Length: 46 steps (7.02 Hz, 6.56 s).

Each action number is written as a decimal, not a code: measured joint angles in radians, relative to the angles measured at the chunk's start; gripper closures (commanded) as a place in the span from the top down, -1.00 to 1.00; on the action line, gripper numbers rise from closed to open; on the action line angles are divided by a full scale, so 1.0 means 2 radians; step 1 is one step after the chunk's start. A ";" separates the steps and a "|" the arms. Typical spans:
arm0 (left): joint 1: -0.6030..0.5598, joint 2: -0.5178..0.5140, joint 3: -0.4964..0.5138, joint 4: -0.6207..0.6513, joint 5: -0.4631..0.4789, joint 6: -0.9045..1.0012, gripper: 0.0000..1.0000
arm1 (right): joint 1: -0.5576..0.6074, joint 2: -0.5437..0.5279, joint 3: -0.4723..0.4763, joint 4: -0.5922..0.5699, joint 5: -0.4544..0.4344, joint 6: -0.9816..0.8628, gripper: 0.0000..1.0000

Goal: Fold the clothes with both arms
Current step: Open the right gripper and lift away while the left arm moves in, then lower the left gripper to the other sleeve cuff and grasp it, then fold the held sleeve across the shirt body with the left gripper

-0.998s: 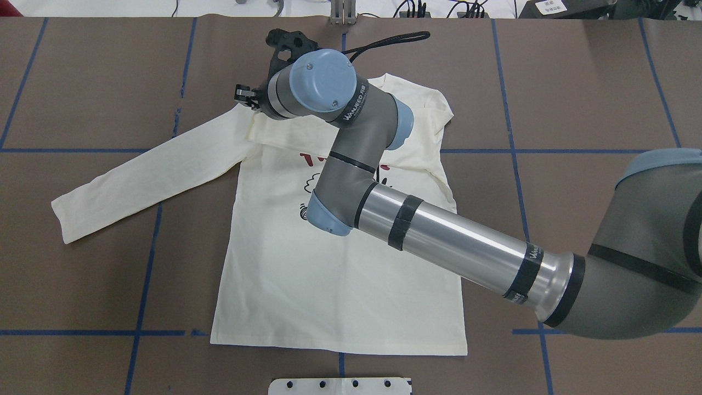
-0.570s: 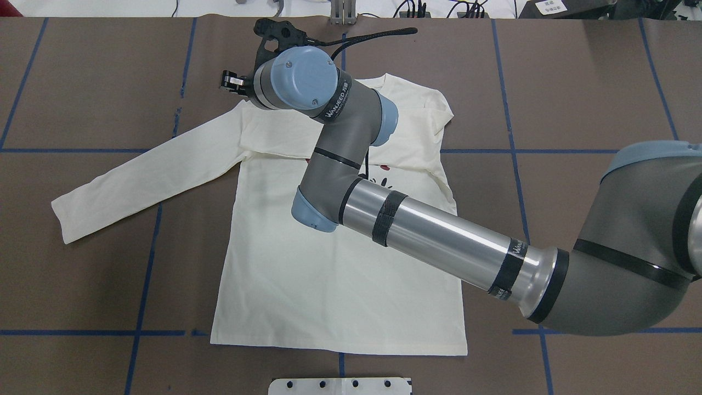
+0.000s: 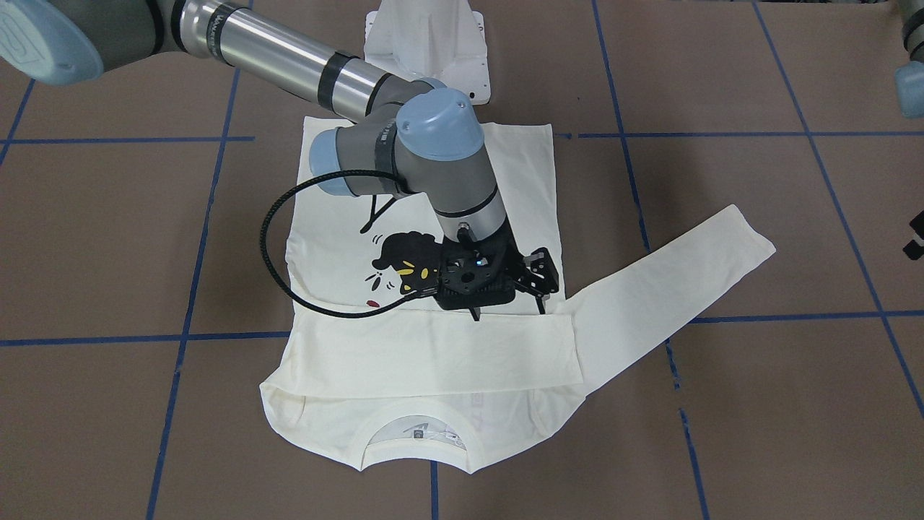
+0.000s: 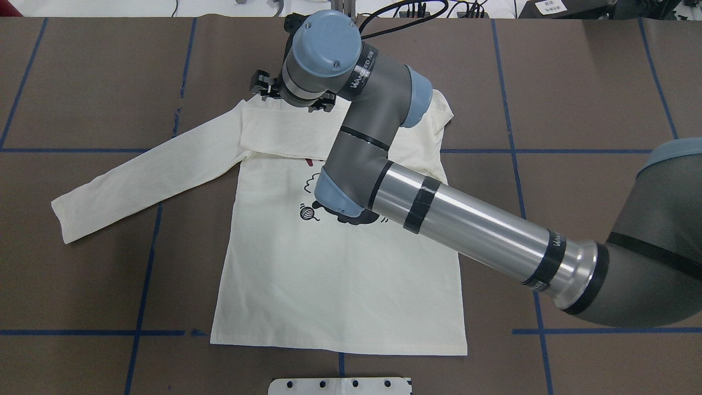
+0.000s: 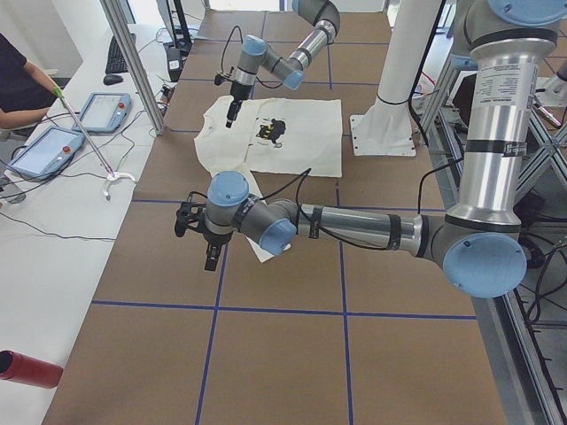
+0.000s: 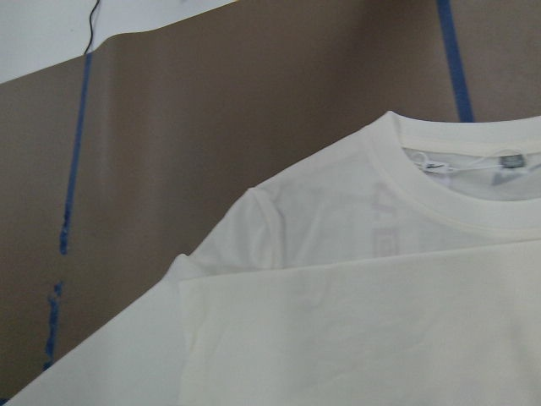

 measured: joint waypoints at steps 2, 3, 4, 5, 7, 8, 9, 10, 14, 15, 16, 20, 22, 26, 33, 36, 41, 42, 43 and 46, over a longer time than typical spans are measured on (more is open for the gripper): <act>0.100 0.043 -0.016 -0.097 0.082 -0.172 1.00 | 0.036 -0.093 0.113 -0.084 0.052 -0.072 1.00; 0.149 0.062 -0.022 -0.125 0.123 -0.237 1.00 | 0.057 -0.142 0.163 -0.117 0.074 -0.116 1.00; 0.191 0.076 -0.026 -0.137 0.160 -0.286 1.00 | 0.081 -0.190 0.209 -0.142 0.098 -0.162 1.00; 0.224 0.085 -0.028 -0.140 0.191 -0.315 0.99 | 0.104 -0.232 0.243 -0.156 0.122 -0.200 1.00; 0.270 0.093 -0.027 -0.140 0.226 -0.347 0.98 | 0.127 -0.272 0.269 -0.164 0.149 -0.233 1.00; 0.279 0.094 -0.025 -0.140 0.231 -0.353 0.95 | 0.129 -0.276 0.271 -0.164 0.152 -0.236 1.00; 0.282 0.094 -0.022 -0.140 0.234 -0.354 0.93 | 0.130 -0.277 0.272 -0.164 0.153 -0.237 1.00; 0.284 0.094 -0.019 -0.140 0.235 -0.354 0.93 | 0.130 -0.278 0.273 -0.164 0.154 -0.237 1.00; 0.291 0.095 -0.012 -0.139 0.233 -0.353 0.31 | 0.130 -0.279 0.277 -0.164 0.154 -0.237 1.00; 0.291 0.095 -0.014 -0.139 0.231 -0.354 0.05 | 0.130 -0.279 0.280 -0.164 0.154 -0.237 1.00; 0.291 0.095 -0.017 -0.138 0.230 -0.355 -0.04 | 0.130 -0.279 0.281 -0.164 0.154 -0.237 1.00; 0.292 0.095 -0.019 -0.135 0.230 -0.355 0.22 | 0.129 -0.279 0.281 -0.165 0.153 -0.236 1.00; 0.293 0.095 -0.019 -0.131 0.230 -0.354 -0.02 | 0.129 -0.279 0.282 -0.165 0.154 -0.235 1.00; 0.294 0.094 -0.023 -0.125 0.230 -0.356 -1.00 | 0.129 -0.279 0.284 -0.165 0.154 -0.232 1.00; 0.292 -0.087 -0.163 0.196 0.230 -0.319 -1.00 | 0.131 -0.378 0.333 -0.164 0.152 -0.227 1.00; 0.287 -0.274 -0.146 0.263 0.196 -0.310 -1.00 | 0.132 -0.460 0.366 -0.158 0.150 -0.225 1.00; 0.298 -0.488 0.091 0.140 0.188 -0.409 -1.00 | 0.131 -0.468 0.372 -0.157 0.151 -0.223 1.00; 0.309 -0.502 0.132 0.113 0.192 -0.422 -1.00 | 0.131 -0.466 0.372 -0.157 0.152 -0.220 1.00; 0.328 -0.524 0.183 0.084 0.207 -0.439 0.53 | 0.130 -0.466 0.372 -0.157 0.152 -0.217 1.00; 0.386 -0.585 0.323 -0.021 0.264 -0.465 1.00 | 0.130 -0.456 0.370 -0.158 0.151 -0.213 1.00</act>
